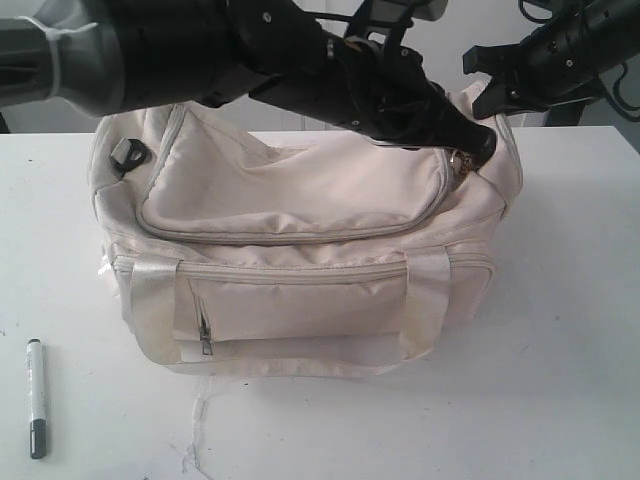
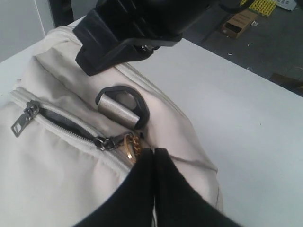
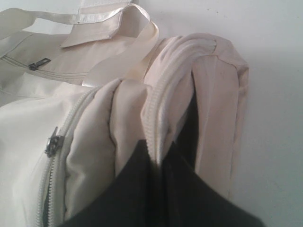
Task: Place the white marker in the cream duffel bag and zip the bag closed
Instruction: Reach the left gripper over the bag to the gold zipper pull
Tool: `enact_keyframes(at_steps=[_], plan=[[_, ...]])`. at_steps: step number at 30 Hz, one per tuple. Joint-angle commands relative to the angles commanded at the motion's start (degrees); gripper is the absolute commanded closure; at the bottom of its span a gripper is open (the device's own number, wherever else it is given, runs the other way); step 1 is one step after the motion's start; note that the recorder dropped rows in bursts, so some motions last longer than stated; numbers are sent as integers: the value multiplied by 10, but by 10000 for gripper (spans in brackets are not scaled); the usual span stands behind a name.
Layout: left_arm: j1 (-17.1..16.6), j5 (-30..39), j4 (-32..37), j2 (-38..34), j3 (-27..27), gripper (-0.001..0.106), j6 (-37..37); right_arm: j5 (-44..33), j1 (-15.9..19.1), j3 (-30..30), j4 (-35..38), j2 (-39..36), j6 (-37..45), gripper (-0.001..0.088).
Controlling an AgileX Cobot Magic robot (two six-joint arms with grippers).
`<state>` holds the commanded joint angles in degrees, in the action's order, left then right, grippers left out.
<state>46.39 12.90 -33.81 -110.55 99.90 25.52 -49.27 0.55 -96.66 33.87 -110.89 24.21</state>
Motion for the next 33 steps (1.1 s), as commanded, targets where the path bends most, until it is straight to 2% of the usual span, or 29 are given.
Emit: enact_keyframes(at_steps=[5,12,14,18,23,29,33], plan=[[0,7,0,-30,33,1025,0,0,0,0,0,0,0,868],[0,6,-4,-49,50,669,0,0,0,0,0,0,0,868],[0,8,-4,-54,55,624,-9,0,0,0,0,0,0,868],[0,32,-4,-65,80,609,-61,0,0,0,0,0,0,868],[0,95,12,-100,134,609,-113,1,0,0,0,0,0,868],[0,142,128,-126,186,609,-195,1,0,0,0,0,0,868],[-1,138,161,-131,211,609,-233,1,0,0,0,0,0,868]])
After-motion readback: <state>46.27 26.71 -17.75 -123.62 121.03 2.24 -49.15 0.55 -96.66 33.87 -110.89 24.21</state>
